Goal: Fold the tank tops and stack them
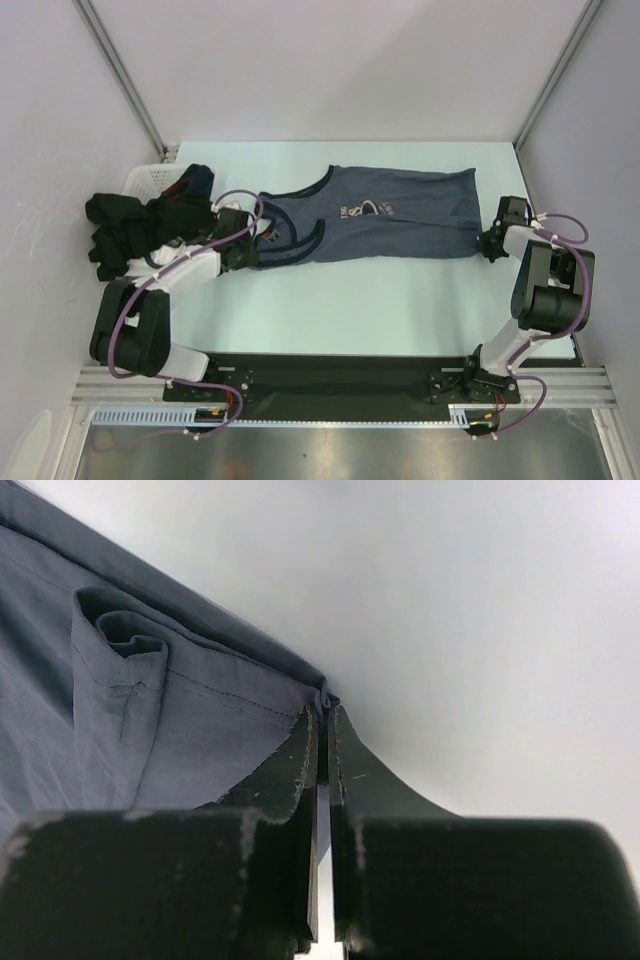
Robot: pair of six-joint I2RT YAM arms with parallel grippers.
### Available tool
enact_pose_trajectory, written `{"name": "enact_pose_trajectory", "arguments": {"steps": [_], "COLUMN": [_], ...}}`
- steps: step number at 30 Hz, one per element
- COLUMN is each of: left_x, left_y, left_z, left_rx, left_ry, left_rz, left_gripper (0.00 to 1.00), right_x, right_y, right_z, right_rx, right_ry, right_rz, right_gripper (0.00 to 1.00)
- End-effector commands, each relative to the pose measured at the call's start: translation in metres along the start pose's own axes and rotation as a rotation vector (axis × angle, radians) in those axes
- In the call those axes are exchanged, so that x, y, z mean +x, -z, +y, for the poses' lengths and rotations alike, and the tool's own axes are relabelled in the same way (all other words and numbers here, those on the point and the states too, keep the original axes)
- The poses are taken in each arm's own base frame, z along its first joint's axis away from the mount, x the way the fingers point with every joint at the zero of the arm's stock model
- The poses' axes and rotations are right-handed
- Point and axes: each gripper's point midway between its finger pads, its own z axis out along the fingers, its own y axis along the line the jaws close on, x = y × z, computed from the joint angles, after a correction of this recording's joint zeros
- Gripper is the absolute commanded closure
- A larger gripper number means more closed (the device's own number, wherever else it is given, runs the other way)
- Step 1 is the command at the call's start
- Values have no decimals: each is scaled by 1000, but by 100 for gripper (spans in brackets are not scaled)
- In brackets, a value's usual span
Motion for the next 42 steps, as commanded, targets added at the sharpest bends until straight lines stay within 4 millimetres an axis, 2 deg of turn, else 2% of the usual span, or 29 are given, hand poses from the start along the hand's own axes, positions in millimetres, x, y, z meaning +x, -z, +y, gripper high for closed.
{"name": "enact_pose_trajectory", "arguments": {"steps": [1,4,5,7,8,9,11,13,14,16,21,25,27,30,31,34,35,37,39,42], "left_x": [-41,-54,-68,-71,-83,-85,-103,-104,-113,-109,-114,-115,-112,-97,-89,-56,-42,-25,-6,9], "left_y": [20,23,27,26,29,30,29,20,20,10,6,18,29,44,56,71,68,73,69,59], "left_z": [-5,-9,-9,-4,-6,-2,0,3,0,-1,-4,-16,-23,-46,-65,-106,-114,-131,-145,-159], "left_rx": [14,9,-10,-49,-54,-75,-96,-119,-116,-125,-120,-51,-10,50,104,277,319,396,475,534], "left_ry": [17,16,19,11,16,14,25,14,16,-2,-12,-17,-25,-71,-100,-126,-103,-92,-49,17], "left_rz": [-102,-111,-136,-119,-139,-139,-154,-125,-133,-97,-99,-108,-118,-119,-128,-102,-89,-75,-45,-7], "left_gripper": [100,100,100,100,100,100,100,99,98,81,47,36,31,30,30,30,33,41,48,46], "right_x": [0,0,-1,-2,-4,-4,-8,-8,-8,-6,-2,1,2,2,2,3,4,4,5,5], "right_y": [8,11,11,15,16,17,21,23,23,24,26,28,29,30,31,31,30,30,30,31], "right_z": [-30,-35,-37,-39,-41,-45,-45,-46,-46,-49,-55,-58,-59,-60,-61,-61,-61,-63,-64,-62], "right_rx": [103,117,122,126,132,140,137,138,137,143,145,141,139,133,131,125,128,131,130,120], "right_ry": [19,28,27,32,32,32,26,26,28,33,34,32,31,25,22,22,20,18,18,6], "right_rz": [-23,-26,-29,-35,-42,-42,-51,-52,-49,-46,-38,-33,-29,-20,-17,-17,-16,-14,-13,-15], "right_gripper": [100,100,100,100,100,100,100,100,100,100,100,100,100,100,100,100,100,100,100,100]}}
